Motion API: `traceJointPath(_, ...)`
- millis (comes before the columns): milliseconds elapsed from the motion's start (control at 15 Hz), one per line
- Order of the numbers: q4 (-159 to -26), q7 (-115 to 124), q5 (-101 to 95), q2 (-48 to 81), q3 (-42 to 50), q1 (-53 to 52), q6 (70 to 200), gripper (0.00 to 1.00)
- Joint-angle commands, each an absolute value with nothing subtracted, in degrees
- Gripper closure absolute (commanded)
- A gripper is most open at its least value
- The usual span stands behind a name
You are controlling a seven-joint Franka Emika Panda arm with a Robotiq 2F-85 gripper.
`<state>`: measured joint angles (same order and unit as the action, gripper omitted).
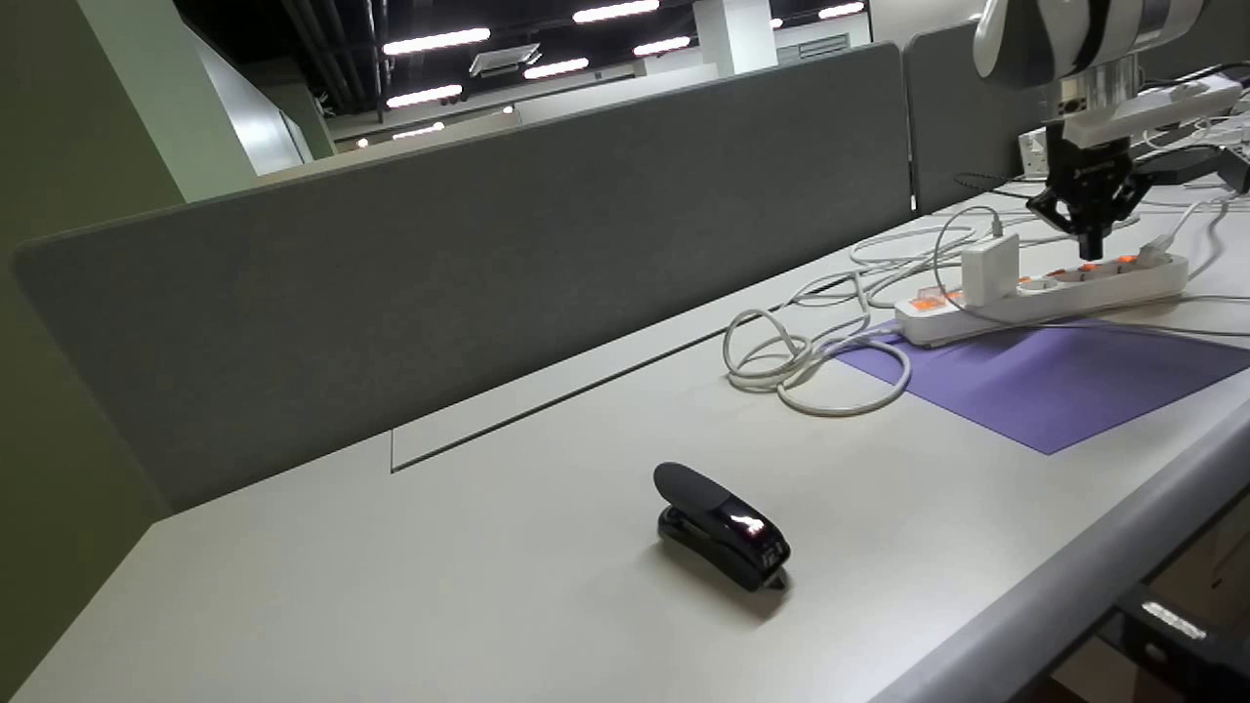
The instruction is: Flip the switch on the extension cord
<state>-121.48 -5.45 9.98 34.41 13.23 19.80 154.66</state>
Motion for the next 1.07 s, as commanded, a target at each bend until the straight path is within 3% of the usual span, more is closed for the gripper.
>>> traceJointPath(0,-120.05,-3.48,9.54,35.53,12.37,20.50,154.69,1.00)
traceJointPath(1000,-115.69,4.72,10.27,39.78,13.41,18.88,149.69,1.00)
